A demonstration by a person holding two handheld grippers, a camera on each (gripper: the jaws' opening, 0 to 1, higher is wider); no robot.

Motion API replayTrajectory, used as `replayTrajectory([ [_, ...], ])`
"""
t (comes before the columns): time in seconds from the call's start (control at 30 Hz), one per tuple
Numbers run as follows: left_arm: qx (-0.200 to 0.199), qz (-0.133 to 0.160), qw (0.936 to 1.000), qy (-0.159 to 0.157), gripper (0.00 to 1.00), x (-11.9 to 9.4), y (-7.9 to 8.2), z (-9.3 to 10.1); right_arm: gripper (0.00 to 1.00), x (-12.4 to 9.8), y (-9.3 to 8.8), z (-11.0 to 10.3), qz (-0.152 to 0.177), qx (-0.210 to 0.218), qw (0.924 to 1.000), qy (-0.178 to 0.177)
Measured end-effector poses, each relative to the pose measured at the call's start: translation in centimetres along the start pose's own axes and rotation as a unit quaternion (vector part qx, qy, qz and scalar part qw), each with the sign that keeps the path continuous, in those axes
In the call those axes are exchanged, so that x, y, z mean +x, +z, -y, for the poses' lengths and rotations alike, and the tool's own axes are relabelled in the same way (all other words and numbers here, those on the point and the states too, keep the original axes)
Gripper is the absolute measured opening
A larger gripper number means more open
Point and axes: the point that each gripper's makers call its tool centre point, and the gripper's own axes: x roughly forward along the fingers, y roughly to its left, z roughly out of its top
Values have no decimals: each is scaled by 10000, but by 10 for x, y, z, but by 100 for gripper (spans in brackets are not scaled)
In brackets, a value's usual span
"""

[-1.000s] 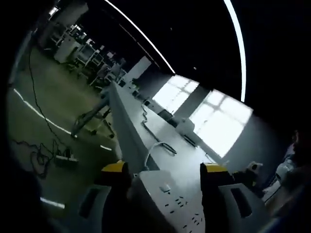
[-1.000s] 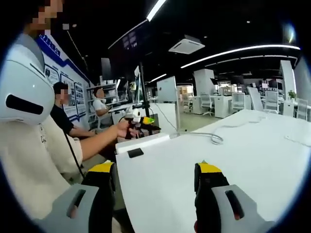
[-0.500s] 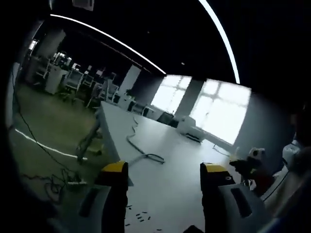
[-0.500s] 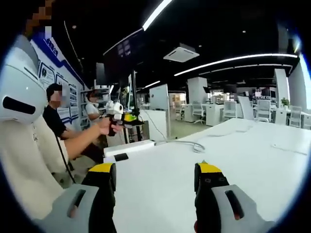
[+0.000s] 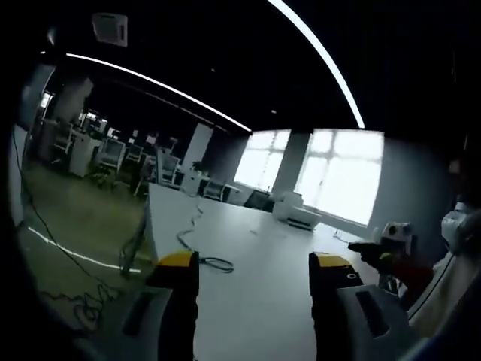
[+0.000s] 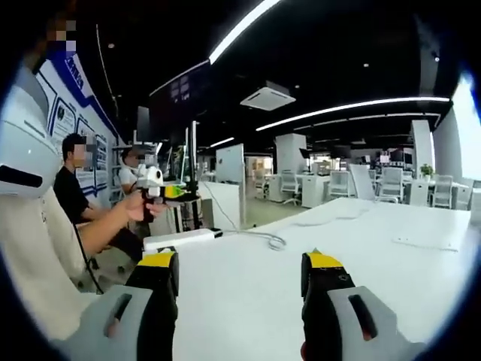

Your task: Pick up the power strip scattered on the table, fix it on the side mounting bracket of the table, and press the switch

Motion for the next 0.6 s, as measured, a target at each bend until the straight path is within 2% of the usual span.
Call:
replayTrajectory([
  [0.17, 122, 148, 9996, 211, 60, 0, -1, 2, 62, -12, 6, 9, 36, -97, 9999, -112],
  [0.27, 399, 264, 9982, 373, 61, 0, 2, 6, 62, -23, 11, 22, 60, -236, 9994, -264],
  [0.43, 1112, 226, 9894, 907, 63, -3, 4, 8, 62, -45, 14, 48, 132, -361, 9972, -634],
  [0.47, 1497, 198, 9826, 1086, 63, -4, 5, 12, 62, -50, 15, 53, 147, -398, 9965, -724],
  [0.5, 1605, 176, 9802, 1144, 63, -4, 5, 17, 62, -54, 15, 57, 175, -409, 9959, -787],
  [0.6, 1508, 102, 9821, 1122, 60, -4, -2, 29, 62, -67, 17, 67, 261, -449, 9940, -964],
])
